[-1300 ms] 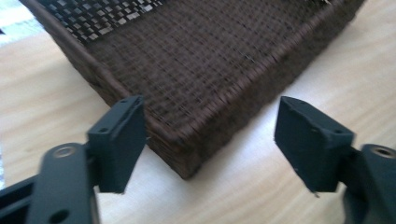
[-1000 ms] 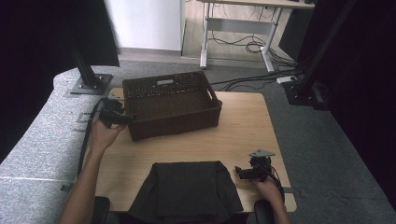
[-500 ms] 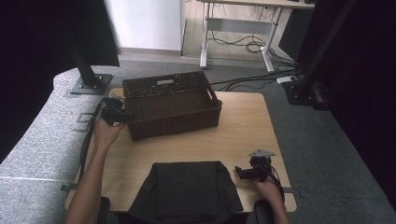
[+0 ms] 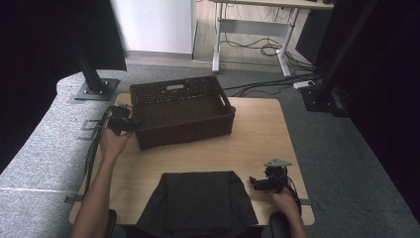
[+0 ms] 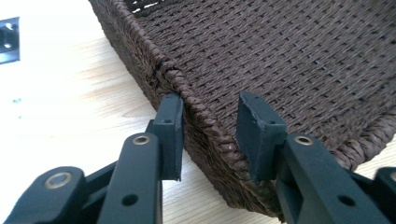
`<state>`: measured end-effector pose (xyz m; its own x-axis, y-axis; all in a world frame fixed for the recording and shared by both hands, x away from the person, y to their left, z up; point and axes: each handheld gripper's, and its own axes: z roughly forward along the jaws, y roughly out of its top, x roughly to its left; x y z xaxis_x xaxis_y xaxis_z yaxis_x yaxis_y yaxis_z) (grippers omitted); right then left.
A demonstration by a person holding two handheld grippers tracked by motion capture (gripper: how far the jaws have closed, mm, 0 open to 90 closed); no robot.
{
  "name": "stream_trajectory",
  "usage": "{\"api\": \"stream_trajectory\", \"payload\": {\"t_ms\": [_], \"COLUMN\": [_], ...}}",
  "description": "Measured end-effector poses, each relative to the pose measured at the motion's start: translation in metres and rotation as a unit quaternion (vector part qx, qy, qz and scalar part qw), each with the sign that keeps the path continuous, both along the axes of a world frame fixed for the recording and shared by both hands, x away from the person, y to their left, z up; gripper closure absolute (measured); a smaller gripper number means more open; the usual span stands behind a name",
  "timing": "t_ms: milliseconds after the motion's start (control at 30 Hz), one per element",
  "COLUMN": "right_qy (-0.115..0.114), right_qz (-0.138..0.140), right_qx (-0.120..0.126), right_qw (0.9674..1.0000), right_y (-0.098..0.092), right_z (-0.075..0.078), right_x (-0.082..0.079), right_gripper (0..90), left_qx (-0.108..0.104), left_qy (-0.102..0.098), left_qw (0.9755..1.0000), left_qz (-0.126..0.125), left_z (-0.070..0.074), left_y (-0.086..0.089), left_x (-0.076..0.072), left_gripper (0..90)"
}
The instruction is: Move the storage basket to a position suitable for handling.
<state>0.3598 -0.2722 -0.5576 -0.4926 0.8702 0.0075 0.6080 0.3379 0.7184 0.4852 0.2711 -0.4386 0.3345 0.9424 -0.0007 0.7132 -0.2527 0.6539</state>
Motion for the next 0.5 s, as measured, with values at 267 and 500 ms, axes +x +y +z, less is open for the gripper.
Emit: {"api": "stream_trajectory", "payload": {"t_ms": [267,500], "right_qy": [0.000,0.000], "right_qz": [0.000,0.000], "right_qx": [0.000,0.000], "right_qw": [1.0000,1.0000], "right_y": [0.0000,0.0000], "right_z": [0.0000,0.0000], "right_x": [0.0000,0.0000], "right_gripper": [0.0,0.0], "left_qx": [-0.005,-0.011], "left_qy": [0.008,0.011], "left_qw": [0.9999,0.9998], "left_qz": [-0.006,-0.015], "left_z": [0.0002,0.0002], "left_y": [0.0012,-0.0002], "left_x": [0.0004,0.0001], "left_gripper": [65.1,66.3]}}
